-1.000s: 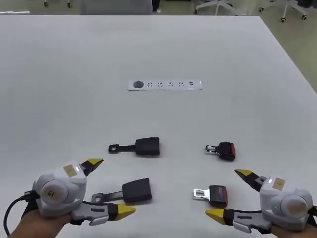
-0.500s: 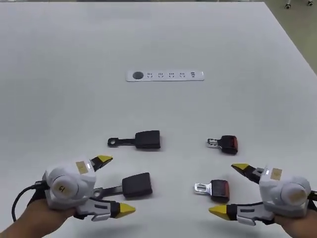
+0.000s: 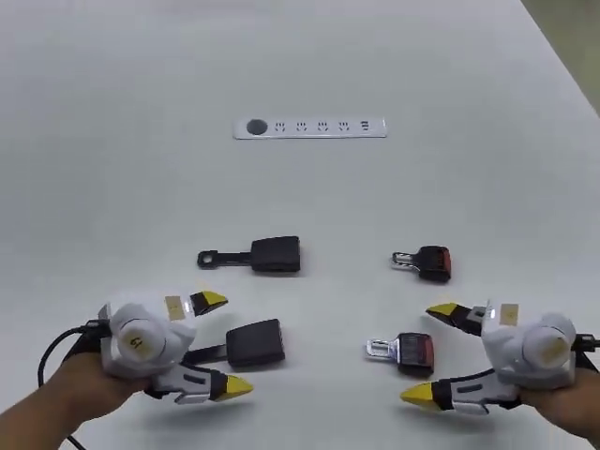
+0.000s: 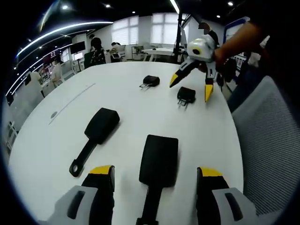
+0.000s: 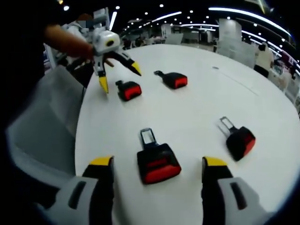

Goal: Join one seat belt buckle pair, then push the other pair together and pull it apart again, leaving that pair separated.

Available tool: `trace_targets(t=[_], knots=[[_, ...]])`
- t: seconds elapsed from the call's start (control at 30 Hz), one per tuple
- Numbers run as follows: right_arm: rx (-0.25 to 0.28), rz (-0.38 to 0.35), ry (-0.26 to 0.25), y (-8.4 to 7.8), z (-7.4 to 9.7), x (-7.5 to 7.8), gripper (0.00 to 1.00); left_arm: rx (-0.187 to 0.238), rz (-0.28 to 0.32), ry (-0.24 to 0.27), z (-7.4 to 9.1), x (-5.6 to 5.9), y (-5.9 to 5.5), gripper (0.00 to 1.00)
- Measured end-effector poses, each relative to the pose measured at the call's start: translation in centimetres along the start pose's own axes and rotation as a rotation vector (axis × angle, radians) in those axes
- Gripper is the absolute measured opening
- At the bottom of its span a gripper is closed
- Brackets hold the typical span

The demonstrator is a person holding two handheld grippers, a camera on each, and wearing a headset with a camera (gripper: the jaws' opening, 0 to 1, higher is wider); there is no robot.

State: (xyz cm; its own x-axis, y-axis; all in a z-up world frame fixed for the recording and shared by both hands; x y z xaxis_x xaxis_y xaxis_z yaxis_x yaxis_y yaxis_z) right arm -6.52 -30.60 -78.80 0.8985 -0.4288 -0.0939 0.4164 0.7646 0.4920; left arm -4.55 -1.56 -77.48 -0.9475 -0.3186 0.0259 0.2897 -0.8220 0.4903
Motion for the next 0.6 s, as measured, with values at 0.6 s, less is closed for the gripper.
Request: trace_targets(t=[0.6], knots=[[-0.083, 0.135, 0.086, -0.5, -0.1, 0.3, 0.53, -0.07, -0.093, -0.07, -2.2, 0.0, 0.1, 0.48]])
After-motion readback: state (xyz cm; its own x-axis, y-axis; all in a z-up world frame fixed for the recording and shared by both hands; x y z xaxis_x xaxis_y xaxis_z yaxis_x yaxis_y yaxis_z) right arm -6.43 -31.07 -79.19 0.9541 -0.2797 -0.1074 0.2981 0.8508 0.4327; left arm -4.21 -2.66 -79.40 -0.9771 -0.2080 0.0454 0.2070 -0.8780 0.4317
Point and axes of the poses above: the centre of the closed fingertips' face, and the gripper's own axes: z roughly backward along the fingers, x roughly to its right, y roughly out of its top, the point moved 6 cm from there along z, roughly backward along the fingers, and after that the axes turned 15 degrees about -x, right-handed, at the moved point
